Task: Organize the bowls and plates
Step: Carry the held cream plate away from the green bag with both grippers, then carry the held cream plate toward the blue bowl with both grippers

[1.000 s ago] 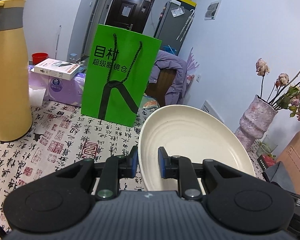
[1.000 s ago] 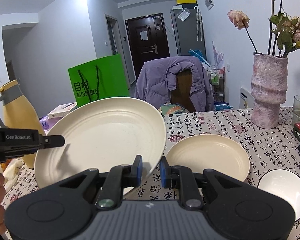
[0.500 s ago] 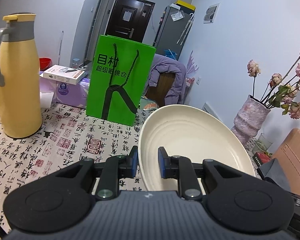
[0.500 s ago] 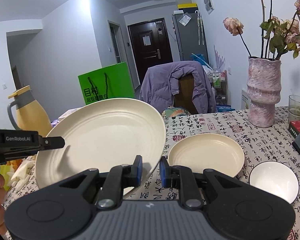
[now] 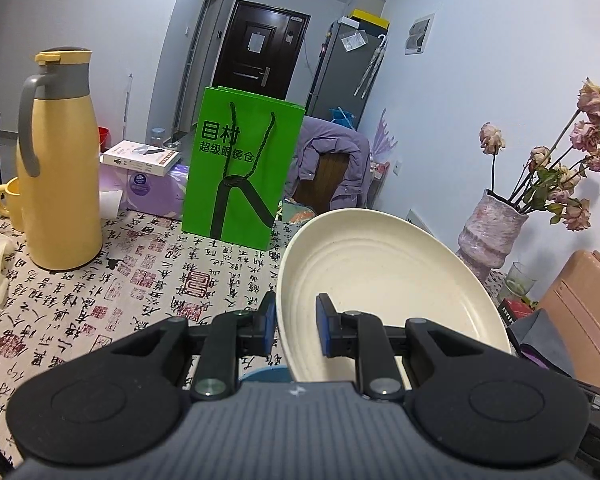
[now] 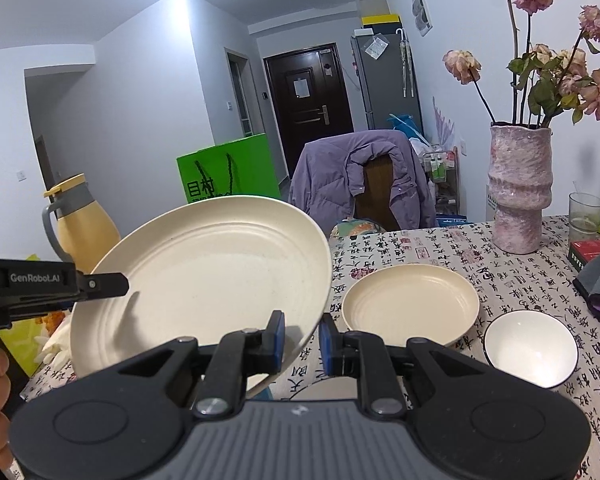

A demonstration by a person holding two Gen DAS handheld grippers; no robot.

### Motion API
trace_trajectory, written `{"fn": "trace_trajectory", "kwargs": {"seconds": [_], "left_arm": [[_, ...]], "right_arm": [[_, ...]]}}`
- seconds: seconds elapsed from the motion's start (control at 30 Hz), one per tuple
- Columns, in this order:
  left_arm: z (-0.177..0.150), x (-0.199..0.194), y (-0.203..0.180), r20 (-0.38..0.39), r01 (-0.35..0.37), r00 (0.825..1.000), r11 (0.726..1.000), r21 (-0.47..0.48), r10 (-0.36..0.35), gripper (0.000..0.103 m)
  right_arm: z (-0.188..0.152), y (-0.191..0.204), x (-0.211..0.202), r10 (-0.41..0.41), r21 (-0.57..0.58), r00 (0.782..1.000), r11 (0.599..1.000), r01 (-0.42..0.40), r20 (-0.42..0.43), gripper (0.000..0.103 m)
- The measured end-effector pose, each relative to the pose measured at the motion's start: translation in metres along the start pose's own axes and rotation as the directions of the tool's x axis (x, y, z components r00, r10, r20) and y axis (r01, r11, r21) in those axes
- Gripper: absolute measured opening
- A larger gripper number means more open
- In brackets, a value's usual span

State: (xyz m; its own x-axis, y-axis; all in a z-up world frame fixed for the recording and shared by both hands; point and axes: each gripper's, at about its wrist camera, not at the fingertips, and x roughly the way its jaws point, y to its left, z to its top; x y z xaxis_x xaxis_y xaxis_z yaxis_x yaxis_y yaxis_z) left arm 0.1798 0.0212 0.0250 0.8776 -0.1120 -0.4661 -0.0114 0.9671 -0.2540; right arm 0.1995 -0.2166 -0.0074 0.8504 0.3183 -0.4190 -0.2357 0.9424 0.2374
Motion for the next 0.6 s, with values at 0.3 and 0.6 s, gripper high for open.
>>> {"fn": "trace_trajectory", "kwargs": {"seconds": [0.3,0.6], "left_arm": [[-0.007,-0.022,-0.005,0.019,-0.01,1.0,1.0,0.009,0.01,0.02],[-0.015,-0.043,-0.008,0.035,-0.015,0.999,1.0,0.012,0.015,0.02]], "right_arm": [[-0.007,0.002,-0.021,0.009,-0.001,1.0,1.0,-0.009,0.01,0.018],[-0.013,0.006,-0.04,0.018,-0.009,1.0,1.0,-0.018,0.018,0.018]]}}
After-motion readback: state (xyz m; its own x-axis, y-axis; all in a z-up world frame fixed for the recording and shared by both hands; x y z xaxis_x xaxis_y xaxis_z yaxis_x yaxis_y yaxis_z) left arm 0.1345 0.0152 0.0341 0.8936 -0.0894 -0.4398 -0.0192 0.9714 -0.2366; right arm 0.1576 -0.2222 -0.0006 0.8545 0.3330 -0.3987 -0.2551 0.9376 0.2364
